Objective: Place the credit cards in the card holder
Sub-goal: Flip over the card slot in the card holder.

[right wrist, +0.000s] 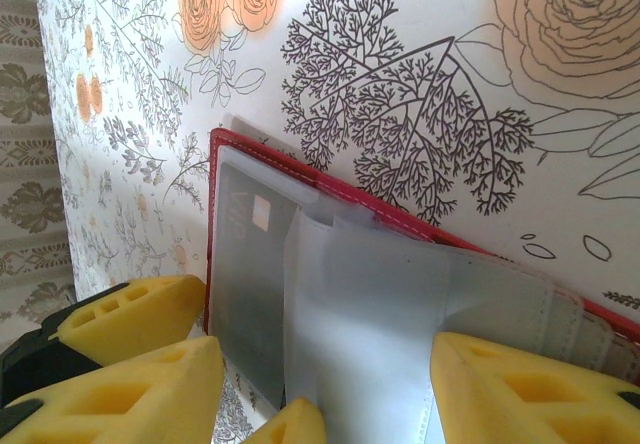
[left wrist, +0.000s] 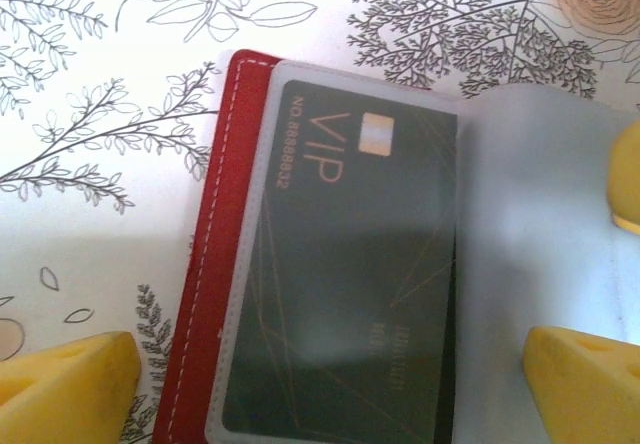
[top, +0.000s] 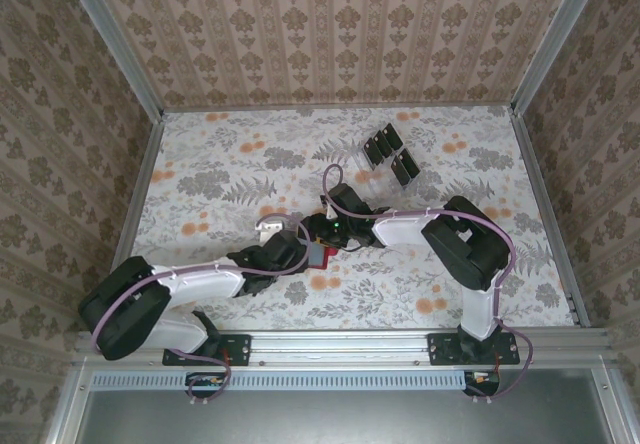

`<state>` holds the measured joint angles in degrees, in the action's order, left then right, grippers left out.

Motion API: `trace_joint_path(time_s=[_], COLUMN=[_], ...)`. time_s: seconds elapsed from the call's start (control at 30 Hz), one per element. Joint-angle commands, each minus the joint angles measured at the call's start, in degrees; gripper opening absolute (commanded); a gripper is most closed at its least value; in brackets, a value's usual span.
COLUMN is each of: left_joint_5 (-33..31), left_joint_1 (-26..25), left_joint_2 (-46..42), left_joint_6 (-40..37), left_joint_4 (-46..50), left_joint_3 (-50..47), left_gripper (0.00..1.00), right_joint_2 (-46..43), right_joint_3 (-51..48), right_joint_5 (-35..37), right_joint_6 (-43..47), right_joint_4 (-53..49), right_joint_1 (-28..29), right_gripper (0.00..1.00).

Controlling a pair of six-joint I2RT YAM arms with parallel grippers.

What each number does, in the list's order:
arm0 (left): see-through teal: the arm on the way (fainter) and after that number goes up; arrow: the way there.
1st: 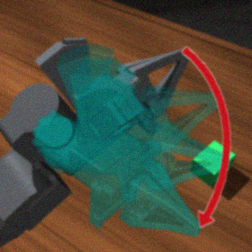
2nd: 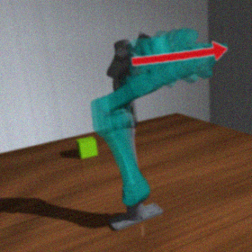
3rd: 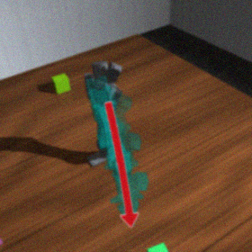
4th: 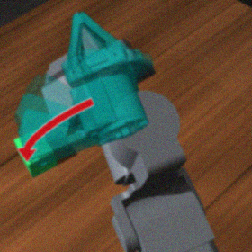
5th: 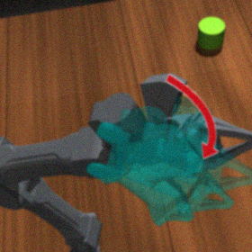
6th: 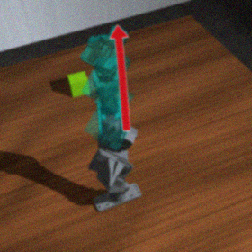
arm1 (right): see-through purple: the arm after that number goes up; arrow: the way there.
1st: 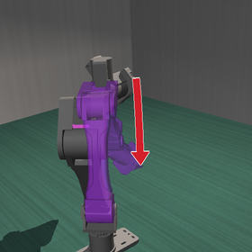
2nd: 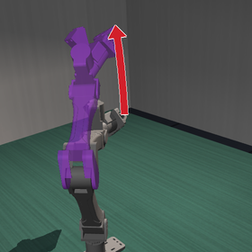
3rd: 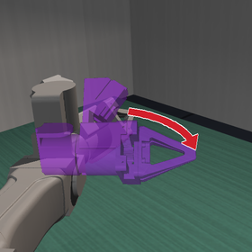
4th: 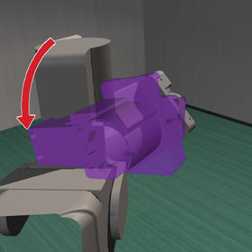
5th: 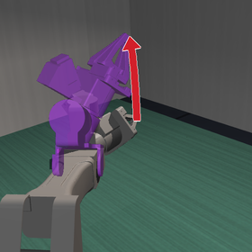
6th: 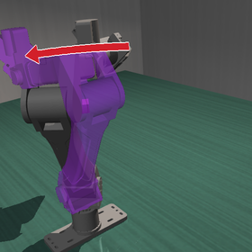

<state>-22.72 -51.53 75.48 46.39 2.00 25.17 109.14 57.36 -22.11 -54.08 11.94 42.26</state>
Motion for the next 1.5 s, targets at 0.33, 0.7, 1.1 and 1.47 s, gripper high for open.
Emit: trace_joint_path(time_s=[0.33,0.7,1.1,1.47], left_joint_5=[-2.9,-2.2,-1.9,-6.2], left_joint_1=[1.9,2.4,2.3,2.9], left_joint_2=[-3.4,-3.3,-12.4,-32.2], left_joint_6=[2.7,2.4,1.4,3.9], left_joint_4=[4.9,4.2,7.8,16.6], left_joint_3=[-2.8,-3.1,-3.0,-6.9], left_gripper=[1.0,1.0,1.0,1.0], right_joint_2=[0.9,2.3,1.4,10.4], right_joint_3=[0.8,3.2,8.8,19.7], right_joint_5=[1.5,-0.2,-1.8,-0.8], right_joint_6=[1.2,2.8,2.0,1.7], right_joint_4=[-4.2,-4.7,-6.9,-11.8], right_joint_1=[0.4,0.9,2.8,5.0], right_gripper=[0.59,0.6,0.6,0.6])
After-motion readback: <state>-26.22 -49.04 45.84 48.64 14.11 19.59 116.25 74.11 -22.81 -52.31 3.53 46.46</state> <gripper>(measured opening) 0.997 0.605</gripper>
